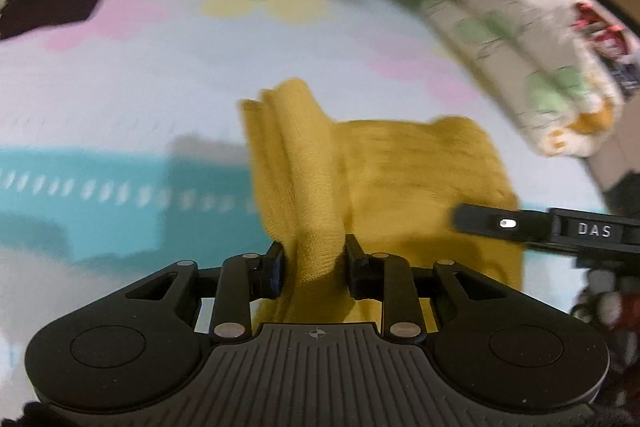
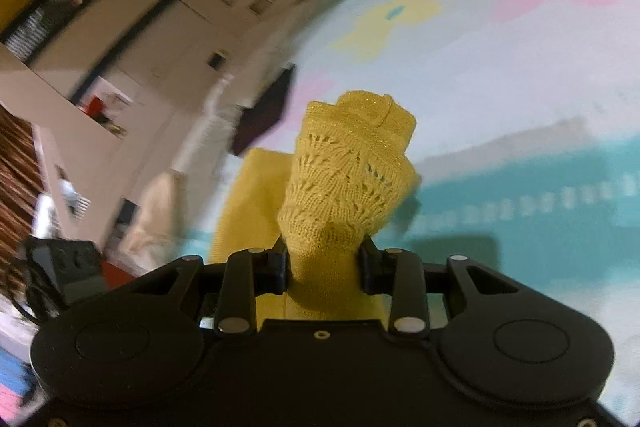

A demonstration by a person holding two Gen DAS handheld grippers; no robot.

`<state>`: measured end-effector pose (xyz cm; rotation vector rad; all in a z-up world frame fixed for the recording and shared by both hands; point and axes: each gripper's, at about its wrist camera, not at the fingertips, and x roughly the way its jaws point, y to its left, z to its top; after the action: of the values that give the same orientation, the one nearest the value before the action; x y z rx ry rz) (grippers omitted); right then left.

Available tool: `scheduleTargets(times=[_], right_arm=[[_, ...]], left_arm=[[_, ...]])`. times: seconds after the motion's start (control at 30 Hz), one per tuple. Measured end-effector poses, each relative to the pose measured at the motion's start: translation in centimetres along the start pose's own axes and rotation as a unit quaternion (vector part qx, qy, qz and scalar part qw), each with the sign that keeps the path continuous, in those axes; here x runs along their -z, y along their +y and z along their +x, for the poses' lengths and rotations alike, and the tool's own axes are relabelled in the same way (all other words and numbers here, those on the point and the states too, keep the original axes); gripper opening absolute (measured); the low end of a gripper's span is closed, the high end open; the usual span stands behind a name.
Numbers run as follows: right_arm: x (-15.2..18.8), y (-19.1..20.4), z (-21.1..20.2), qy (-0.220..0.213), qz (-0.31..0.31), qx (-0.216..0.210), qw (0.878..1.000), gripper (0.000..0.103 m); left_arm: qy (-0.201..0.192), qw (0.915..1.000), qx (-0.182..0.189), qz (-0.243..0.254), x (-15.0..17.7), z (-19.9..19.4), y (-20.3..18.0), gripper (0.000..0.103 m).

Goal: Fold small clothes

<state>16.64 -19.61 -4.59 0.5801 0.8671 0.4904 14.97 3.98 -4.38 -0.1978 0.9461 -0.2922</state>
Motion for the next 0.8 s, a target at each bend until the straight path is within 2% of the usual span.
scheduleTargets(times=[0.1,0.13,0.2,0.23,0.33,0.4,0.43,0.47,0.5,0.6,0.67,0.77,0.8], right_arm=[[-0.2,-2.6,1.4,0.024,0.001,0.103,0.994,0.046],[-0.2,-3.5,1.9,0.028,0.008,0.126,0.992,0.046],[-0.5,-5.0,2.1,0.020,0.023,0.137,0.990,0.052],[-0.7,-5.3,2.0,0.014,0.031,0.136,0.990,0.059],[-1.5,-4.8,1.3,-0.011,0.028,0.132,0.991,0.060],[-1.8,-4.1,0.7,-0.033,0.013,0.129,0.991,0.077],[-1.8,-3.9,0.5,-0.042,0.004,0.127,0.991,0.098],[-2.0,-3.6,0.6,-0.048,-0.004,0.128,0.991,0.103],[-1.9,-3.4,0.9,-0.047,-0.013,0.135,0.990,0.103],[-1.4,-2.8,2.5,-0.027,-0.047,0.179,0.982,0.103],[-1.3,-3.1,3.5,-0.016,-0.060,0.204,0.977,0.103],[-1.1,-3.8,5.1,0.002,-0.075,0.248,0.966,0.103],[-0.9,-4.1,5.7,0.011,-0.083,0.258,0.962,0.103]], left_arm=[[0.033,0.9973,-0.062,0.020,0.5,2.5,1.1,0.031],[0.035,0.9967,-0.066,0.032,0.7,3.0,1.3,0.032],[0.023,0.9972,-0.063,0.034,0.5,2.9,1.4,0.032],[0.017,0.9973,-0.064,0.031,0.3,2.6,1.5,0.032],[-0.015,0.9971,-0.068,0.029,-0.3,1.7,0.9,0.032],[-0.039,0.9964,-0.065,0.037,-0.8,1.7,0.3,0.032],[-0.045,0.9961,-0.063,0.043,-1.1,1.9,0.0,0.034],[-0.045,0.9961,-0.059,0.047,-1.5,2.3,-0.2,0.036],[-0.040,0.9966,-0.055,0.048,-1.8,2.8,-0.4,0.039],[-0.025,0.9981,-0.044,0.035,-2.5,4.8,-1.0,0.040],[-0.024,0.9978,-0.052,0.035,-2.6,6.1,-1.4,0.046],[0.000,0.9956,-0.077,0.053,-2.5,8.0,-1.4,0.059],[0.006,0.9955,-0.080,0.050,-2.4,8.6,-1.1,0.068]])
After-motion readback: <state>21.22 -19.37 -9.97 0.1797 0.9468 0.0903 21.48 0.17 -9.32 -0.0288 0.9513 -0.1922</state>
